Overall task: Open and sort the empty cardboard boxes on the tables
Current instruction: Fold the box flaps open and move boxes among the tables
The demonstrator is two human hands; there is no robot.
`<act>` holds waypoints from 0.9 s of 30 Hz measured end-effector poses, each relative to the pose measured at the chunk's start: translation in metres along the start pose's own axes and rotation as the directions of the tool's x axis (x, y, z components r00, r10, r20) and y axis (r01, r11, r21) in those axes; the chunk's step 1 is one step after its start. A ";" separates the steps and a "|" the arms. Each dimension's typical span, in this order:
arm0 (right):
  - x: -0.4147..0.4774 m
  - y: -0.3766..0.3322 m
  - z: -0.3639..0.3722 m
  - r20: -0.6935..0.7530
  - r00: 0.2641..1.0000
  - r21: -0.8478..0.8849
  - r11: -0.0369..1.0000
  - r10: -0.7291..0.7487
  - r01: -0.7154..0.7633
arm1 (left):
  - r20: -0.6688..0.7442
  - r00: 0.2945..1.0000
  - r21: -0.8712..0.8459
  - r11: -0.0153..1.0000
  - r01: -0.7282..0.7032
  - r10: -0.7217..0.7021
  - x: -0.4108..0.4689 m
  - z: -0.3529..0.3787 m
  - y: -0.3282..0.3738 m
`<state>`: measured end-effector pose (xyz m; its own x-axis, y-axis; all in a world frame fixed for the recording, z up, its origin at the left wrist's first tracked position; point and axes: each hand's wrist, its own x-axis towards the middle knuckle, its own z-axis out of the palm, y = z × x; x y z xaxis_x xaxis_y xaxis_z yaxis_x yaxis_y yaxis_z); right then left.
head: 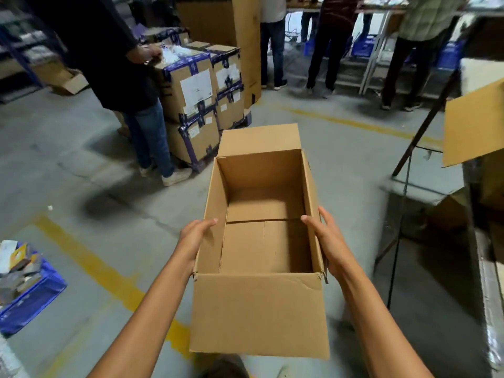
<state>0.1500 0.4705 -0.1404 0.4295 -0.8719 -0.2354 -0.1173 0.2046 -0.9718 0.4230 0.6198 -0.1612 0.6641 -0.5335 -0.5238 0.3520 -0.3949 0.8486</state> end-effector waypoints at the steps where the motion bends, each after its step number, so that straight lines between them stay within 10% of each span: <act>1: 0.011 -0.005 -0.005 -0.029 1.000 0.001 1.000 -0.009 0.009 | 0.011 1.000 0.018 1.000 -0.021 0.020 0.012 0.013 0.011; 13: 0.146 -0.106 -0.081 -0.502 0.835 0.037 0.960 -0.223 0.279 | 0.353 0.831 0.038 0.881 -0.472 0.430 0.128 0.227 0.221; 27: 0.178 -0.277 -0.216 -0.826 0.328 -0.342 0.870 -0.458 0.354 | 0.744 0.297 -0.232 0.647 -0.726 0.599 0.123 0.510 0.434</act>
<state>0.0657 0.1631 0.0901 -0.5453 -0.7471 0.3802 -0.2567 -0.2830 -0.9241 0.3216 0.0015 0.1047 -0.0829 -0.9511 0.2975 -0.1018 0.3050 0.9469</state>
